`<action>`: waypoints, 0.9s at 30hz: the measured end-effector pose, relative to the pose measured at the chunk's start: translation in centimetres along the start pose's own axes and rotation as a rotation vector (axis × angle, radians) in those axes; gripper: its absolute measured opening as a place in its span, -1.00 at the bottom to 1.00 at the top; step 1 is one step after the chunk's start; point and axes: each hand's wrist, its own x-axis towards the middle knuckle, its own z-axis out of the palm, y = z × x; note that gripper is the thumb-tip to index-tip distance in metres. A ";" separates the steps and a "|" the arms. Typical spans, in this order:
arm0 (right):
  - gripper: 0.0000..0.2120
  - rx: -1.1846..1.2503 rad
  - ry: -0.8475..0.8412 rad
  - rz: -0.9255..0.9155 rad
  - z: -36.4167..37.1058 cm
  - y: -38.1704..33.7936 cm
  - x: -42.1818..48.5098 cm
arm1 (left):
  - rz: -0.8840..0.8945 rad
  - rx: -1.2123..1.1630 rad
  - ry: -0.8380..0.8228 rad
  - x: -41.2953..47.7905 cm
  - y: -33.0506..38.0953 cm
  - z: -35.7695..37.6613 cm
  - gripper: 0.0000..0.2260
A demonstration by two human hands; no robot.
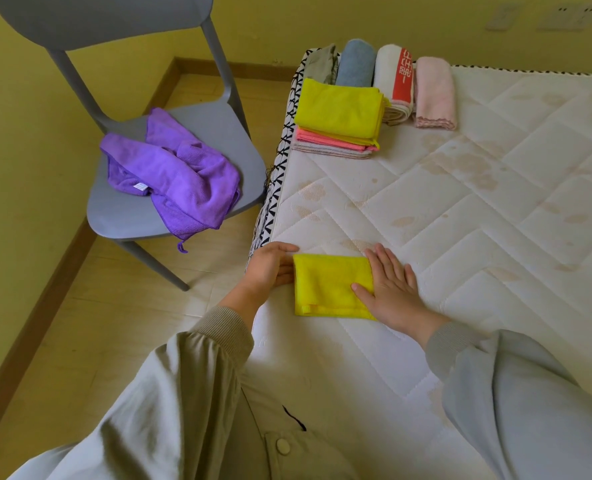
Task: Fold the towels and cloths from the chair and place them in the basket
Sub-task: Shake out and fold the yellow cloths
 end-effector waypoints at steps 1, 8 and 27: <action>-0.32 -0.005 0.003 0.000 0.0 0.0 0.0 | -0.055 -0.003 0.010 -0.2 0.4 0.3 -0.86; -0.32 -0.014 0.006 0.008 0.0 0.0 -0.1 | 0.169 0.578 0.213 -1.0 -0.8 2.4 -0.64; -0.32 0.140 0.026 0.049 -2.0 -1.3 0.4 | -0.033 0.237 -0.036 -3.5 -0.4 2.9 -0.69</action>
